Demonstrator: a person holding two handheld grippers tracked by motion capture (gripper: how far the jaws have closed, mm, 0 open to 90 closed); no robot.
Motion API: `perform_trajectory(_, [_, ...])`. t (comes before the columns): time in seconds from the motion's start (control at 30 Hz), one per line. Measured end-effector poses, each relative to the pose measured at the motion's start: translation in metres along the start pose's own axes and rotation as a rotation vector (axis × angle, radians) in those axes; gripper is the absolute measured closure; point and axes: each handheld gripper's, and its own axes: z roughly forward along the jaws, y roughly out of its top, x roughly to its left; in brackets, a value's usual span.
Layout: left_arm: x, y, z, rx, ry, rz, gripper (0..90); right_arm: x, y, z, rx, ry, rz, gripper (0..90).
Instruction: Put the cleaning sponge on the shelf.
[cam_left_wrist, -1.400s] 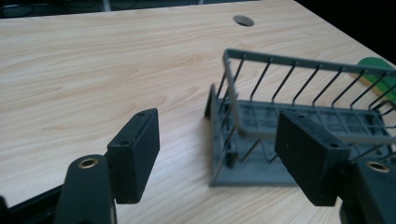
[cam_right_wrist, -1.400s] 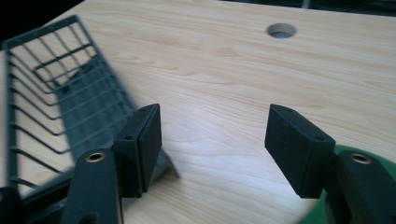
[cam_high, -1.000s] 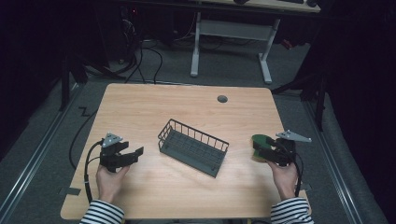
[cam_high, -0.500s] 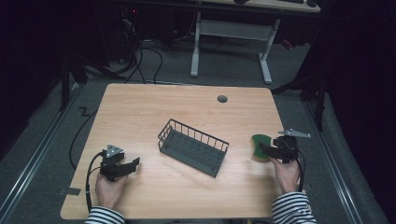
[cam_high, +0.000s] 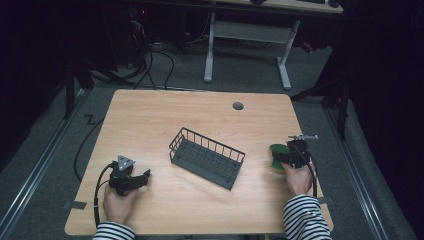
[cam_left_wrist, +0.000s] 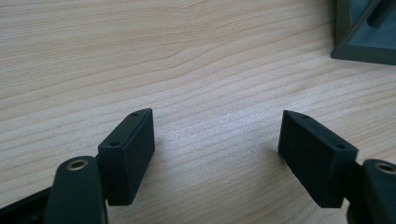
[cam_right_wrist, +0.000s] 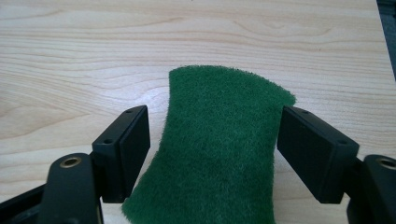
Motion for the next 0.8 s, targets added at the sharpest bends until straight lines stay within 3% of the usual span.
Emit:
perform_trajectory(0.2, [0.0031, -0.0003, -0.0004, -0.011, -0.020, -0.027, 27.6, 0.0000, 0.0022, 0.0057, 0.031, -0.021, 0.009, 26.7])
perform_trajectory(0.8, [0.0055, -0.0006, -0.0011, -0.017, -0.037, -0.047, 27.7, 0.0025, 0.0094, 0.0108, 0.156, -0.038, 0.021, 23.6])
